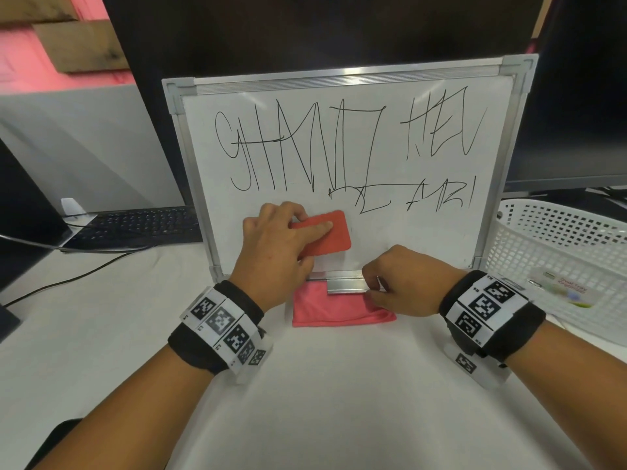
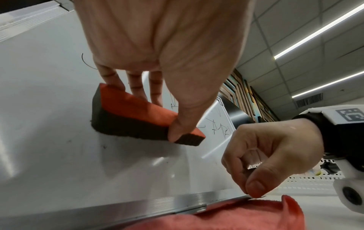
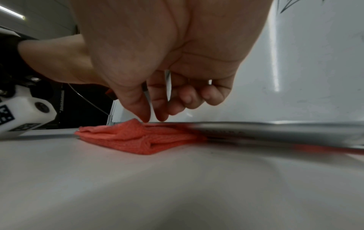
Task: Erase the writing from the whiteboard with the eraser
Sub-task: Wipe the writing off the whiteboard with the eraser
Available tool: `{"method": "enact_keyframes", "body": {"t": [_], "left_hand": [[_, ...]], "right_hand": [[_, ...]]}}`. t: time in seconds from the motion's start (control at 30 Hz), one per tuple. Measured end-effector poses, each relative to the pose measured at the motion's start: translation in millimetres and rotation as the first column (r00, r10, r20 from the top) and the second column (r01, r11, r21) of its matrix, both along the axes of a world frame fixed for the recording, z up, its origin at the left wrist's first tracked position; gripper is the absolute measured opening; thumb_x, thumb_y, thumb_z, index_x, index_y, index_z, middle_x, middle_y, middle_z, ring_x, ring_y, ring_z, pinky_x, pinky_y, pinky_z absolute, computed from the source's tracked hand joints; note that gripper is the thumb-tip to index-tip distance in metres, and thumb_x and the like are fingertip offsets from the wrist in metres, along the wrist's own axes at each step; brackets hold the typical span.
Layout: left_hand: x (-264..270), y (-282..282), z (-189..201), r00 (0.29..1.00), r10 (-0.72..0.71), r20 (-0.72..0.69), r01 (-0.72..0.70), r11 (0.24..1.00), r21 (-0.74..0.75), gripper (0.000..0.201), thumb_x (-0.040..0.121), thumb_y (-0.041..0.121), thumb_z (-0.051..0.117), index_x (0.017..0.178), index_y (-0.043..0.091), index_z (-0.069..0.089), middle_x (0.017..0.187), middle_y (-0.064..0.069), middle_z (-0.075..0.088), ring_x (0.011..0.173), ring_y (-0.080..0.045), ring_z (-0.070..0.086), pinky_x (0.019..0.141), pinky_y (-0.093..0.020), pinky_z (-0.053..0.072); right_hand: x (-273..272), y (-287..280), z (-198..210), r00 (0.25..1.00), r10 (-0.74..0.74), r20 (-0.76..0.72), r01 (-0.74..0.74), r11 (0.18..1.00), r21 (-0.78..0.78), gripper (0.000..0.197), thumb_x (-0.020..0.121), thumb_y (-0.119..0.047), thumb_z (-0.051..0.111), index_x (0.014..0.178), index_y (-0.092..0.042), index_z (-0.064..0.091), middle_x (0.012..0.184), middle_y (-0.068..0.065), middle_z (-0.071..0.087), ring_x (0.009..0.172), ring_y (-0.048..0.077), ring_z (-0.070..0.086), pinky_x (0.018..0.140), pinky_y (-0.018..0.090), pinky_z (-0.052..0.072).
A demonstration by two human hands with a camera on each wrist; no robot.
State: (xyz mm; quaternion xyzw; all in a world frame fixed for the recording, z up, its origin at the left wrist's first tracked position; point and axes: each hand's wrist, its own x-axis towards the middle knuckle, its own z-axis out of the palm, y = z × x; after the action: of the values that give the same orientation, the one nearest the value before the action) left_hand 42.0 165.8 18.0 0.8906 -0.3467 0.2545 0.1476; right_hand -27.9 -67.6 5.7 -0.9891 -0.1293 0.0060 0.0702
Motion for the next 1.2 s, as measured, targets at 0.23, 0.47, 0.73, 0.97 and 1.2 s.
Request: {"method": "enact_keyframes", "body": {"t": [0.23, 0.47, 0.73, 0.97, 1.2], "left_hand": [[1, -2, 3, 0.994, 0.079, 0.079, -0.071, 0.992, -0.105, 0.057, 0.081, 0.024, 0.078, 0.135, 0.034, 0.062, 0.127, -0.005, 0.054, 0.113, -0.032, 0.049, 0.088, -0.047, 0.037], [-1, -4, 0, 0.999, 0.026, 0.046, -0.025, 0.999, -0.025, 0.055, 0.081, 0.023, 0.075, 0.134, 0.036, 0.063, 0.127, -0.004, 0.053, 0.114, -0.031, 0.048, 0.09, -0.049, 0.037], [-2, -5, 1, 0.999, 0.022, 0.041, -0.02, 0.999, -0.034, 0.056, 0.082, 0.025, 0.076, 0.136, 0.035, 0.062, 0.127, -0.004, 0.053, 0.114, -0.031, 0.048, 0.09, -0.05, 0.04], [-3, -5, 4, 0.998, 0.046, 0.037, -0.043, 0.998, -0.053, 0.057, 0.084, 0.026, 0.076, 0.138, 0.034, 0.06, 0.129, -0.005, 0.052, 0.115, -0.031, 0.047, 0.091, -0.051, 0.039], [-1, -13, 14, 1.0, 0.009, 0.018, -0.009, 1.0, 0.027, 0.056, 0.08, 0.025, 0.074, 0.133, 0.038, 0.063, 0.124, -0.002, 0.053, 0.114, -0.03, 0.046, 0.092, -0.048, 0.035]], "right_hand": [[-1, 1, 2, 1.0, 0.011, -0.009, -0.011, 1.0, 0.002, 0.017, 0.087, -0.037, 0.06, 0.077, -0.023, 0.059, 0.073, -0.004, 0.058, 0.068, 0.018, 0.058, 0.063, 0.039, 0.056], [-2, 1, 1, 1.0, 0.014, -0.011, -0.014, 1.0, 0.0, 0.016, 0.087, -0.037, 0.06, 0.078, -0.024, 0.059, 0.072, -0.006, 0.057, 0.07, 0.019, 0.059, 0.065, 0.041, 0.056], [-1, 0, 1, 1.0, 0.014, -0.016, -0.014, 1.0, 0.005, 0.017, 0.086, -0.039, 0.059, 0.078, -0.024, 0.059, 0.073, -0.005, 0.056, 0.07, 0.021, 0.06, 0.066, 0.042, 0.057], [0, 0, 1, 1.0, 0.007, -0.017, -0.007, 1.0, 0.002, 0.018, 0.085, -0.041, 0.057, 0.078, -0.024, 0.06, 0.074, -0.005, 0.056, 0.069, 0.021, 0.061, 0.066, 0.042, 0.058], [-1, -1, 1, 1.0, 0.004, -0.021, -0.004, 1.0, 0.002, 0.016, 0.086, -0.039, 0.059, 0.078, -0.025, 0.059, 0.074, -0.005, 0.054, 0.07, 0.018, 0.058, 0.067, 0.041, 0.057]]}}
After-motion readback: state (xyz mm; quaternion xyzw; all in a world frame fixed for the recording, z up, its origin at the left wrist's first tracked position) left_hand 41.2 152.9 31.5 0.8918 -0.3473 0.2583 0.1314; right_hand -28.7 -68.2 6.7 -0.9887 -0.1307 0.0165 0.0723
